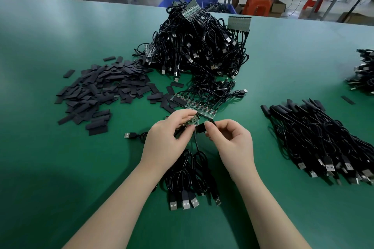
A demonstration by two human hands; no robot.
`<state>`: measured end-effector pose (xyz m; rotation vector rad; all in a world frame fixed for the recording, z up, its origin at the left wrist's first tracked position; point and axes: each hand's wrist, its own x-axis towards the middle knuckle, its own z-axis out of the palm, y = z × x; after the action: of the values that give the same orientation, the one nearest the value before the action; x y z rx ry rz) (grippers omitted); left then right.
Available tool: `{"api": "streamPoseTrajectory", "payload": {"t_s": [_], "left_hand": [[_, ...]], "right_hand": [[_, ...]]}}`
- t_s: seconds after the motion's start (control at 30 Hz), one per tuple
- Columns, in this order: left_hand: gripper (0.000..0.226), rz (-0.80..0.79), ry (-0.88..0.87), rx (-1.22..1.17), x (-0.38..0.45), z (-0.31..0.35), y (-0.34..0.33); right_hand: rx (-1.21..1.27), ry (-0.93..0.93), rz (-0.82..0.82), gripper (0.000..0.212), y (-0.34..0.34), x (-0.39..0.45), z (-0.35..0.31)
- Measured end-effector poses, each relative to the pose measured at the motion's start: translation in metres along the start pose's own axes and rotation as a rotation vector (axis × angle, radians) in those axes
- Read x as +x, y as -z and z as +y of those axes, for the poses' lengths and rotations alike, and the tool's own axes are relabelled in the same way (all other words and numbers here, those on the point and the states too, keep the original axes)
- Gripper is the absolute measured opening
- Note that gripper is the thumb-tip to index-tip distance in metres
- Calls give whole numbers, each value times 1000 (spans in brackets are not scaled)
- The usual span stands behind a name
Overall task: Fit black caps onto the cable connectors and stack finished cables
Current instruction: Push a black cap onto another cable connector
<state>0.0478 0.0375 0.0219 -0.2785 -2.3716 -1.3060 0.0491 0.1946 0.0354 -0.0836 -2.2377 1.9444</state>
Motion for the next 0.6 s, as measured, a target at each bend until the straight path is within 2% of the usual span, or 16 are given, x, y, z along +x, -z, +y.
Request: {"api": "streamPoseTrajectory", "payload": {"t_s": [0.1, 0.37, 0.6], "left_hand": [[33, -18, -38, 33, -1, -1, -1], [20, 11, -68, 17, -1, -5, -4], [35, -41, -55, 32, -1, -4, -4]], "right_hand": [[17, 5, -8, 16, -1, 0, 1], [167, -64, -20, 14, 0, 2, 4], [261, -67, -37, 9, -1, 1, 4]]}}
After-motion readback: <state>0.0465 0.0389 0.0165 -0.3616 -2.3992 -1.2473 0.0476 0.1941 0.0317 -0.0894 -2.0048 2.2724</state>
